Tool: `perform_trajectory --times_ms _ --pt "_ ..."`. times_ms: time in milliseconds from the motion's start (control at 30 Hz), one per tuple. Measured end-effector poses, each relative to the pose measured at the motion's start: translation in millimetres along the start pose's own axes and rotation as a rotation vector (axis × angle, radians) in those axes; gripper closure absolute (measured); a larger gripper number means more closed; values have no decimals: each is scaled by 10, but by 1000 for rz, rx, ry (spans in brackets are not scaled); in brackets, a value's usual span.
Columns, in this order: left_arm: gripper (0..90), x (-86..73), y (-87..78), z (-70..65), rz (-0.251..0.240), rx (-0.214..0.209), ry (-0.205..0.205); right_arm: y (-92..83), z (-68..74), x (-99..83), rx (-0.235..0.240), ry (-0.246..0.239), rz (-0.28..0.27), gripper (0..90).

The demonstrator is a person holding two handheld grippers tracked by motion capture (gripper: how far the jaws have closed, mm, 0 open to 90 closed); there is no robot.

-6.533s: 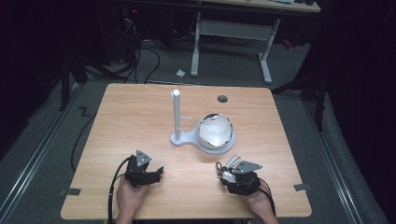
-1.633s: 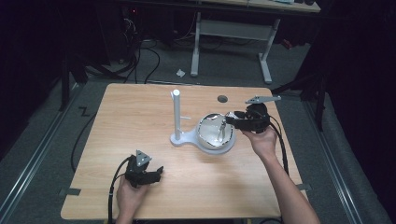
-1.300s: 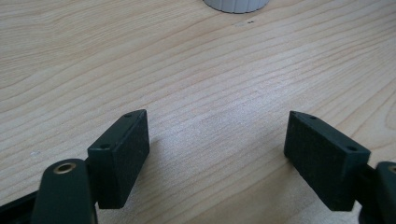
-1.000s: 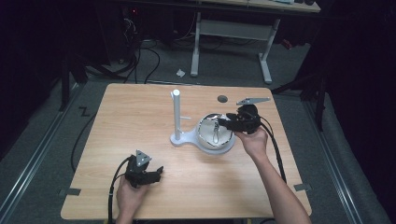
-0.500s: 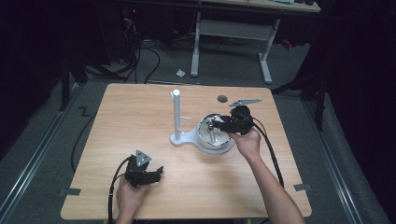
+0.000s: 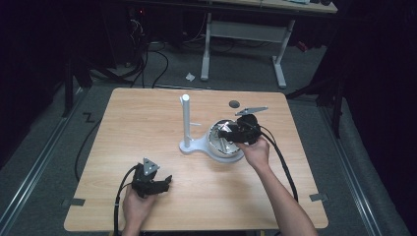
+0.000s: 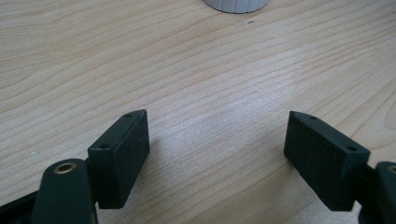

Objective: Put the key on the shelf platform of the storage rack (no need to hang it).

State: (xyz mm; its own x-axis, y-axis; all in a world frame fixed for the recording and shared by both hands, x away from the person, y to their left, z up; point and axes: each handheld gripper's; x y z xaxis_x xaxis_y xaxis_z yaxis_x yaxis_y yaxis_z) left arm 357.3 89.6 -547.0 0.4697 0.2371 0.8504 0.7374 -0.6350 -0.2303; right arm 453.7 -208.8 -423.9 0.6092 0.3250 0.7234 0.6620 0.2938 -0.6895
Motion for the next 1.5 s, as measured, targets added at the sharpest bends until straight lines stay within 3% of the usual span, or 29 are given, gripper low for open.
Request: perform_trajectory --times_ms 333,733,867,1167,1367,1500 --pt "229 0 -1 0 0 0 0 109 105 -38 -12 -46 33 507" --pt "229 0 0 0 0 0 -1 199 146 -72 -10 -56 65 490" --pt "229 0 -1 0 0 0 0 169 108 -93 -13 -33 52 470" --pt "229 0 0 0 0 0 -1 34 -1 -103 -28 -29 22 471" --pt "229 0 0 0 0 0 -1 -14 -75 -146 -43 9 1 486" --pt "229 0 0 0 0 0 -1 -28 -131 -191 -47 14 16 487"
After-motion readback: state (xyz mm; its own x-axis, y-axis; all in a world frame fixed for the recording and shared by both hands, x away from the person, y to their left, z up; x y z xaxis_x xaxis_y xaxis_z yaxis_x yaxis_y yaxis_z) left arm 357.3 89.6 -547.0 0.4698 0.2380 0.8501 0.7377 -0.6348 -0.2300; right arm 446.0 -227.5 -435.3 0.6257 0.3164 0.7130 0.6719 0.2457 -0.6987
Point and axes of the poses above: each handheld gripper's, and its own axes: y roughly forward along the jaws, x roughly out of its top, z roughly to its left, and after that the axes turned 15 degrees about -x, right-handed
